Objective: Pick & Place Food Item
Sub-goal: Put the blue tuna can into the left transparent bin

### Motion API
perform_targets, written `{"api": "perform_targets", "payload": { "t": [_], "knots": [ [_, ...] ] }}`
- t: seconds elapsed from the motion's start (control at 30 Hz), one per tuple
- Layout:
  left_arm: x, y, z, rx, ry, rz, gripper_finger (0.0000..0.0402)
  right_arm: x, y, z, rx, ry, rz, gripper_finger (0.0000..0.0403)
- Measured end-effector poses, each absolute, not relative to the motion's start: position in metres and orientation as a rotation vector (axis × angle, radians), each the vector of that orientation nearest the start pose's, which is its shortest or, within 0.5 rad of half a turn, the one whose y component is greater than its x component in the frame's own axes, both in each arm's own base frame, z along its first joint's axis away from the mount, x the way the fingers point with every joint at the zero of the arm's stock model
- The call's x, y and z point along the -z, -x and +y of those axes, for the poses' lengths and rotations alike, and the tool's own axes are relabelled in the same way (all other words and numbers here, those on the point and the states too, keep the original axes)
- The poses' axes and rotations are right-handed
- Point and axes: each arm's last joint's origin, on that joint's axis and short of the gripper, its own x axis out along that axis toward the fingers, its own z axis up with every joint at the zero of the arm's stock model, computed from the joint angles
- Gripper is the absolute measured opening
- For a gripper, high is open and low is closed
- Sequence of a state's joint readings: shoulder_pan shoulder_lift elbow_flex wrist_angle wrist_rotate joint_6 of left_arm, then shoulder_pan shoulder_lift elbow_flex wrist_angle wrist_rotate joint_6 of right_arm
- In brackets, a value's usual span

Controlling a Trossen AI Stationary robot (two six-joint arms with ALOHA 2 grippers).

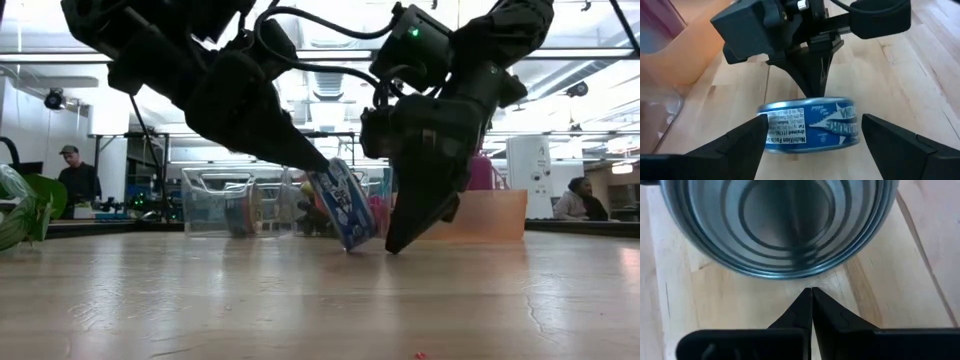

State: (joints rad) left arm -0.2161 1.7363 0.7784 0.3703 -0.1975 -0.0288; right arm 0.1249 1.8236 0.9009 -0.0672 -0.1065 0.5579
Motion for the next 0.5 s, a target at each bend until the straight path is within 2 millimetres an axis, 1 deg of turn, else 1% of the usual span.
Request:
{"api": "perform_targets", "payload": {
  "t": [0.4,0.5],
  "knots": [
    [-0.1455,-0.3278,-0.0657,0.017,-0.096,0.576,0.0322,-0.1197,-0.332,0.0446,0.073,-0.498,1.01,0.0008],
    [-0.1422,-0.3255,-0.0652,0.016,-0.101,0.616,0.0322,-0.1211,-0.3311,0.0436,0.121,-0.474,0.998,0.0008]
  ]
}}
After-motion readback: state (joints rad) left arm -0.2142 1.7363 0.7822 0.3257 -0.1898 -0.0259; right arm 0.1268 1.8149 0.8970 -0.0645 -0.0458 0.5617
